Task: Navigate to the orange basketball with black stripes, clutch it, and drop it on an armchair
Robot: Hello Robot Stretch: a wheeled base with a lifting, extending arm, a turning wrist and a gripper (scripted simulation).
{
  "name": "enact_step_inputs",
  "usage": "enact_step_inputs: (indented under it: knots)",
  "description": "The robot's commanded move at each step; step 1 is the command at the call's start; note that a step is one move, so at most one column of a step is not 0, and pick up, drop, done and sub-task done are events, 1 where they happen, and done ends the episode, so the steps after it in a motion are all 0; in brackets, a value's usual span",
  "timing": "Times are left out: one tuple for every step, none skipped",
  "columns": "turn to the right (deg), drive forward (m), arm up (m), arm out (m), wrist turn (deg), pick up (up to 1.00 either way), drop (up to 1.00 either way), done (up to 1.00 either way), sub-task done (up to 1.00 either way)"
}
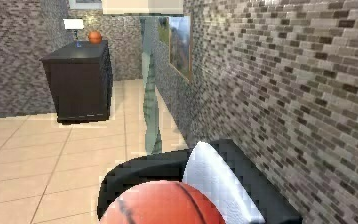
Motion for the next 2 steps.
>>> enact_step_inputs:
  knots:
    - [-18.0, 0.00, 0.00, 0.00, 0.0, 0.00, 0.00, 0.00, 0.00]
    - [-3.0, 0.00, 0.00, 0.00, 0.0, 0.00, 0.00, 0.00, 0.00]
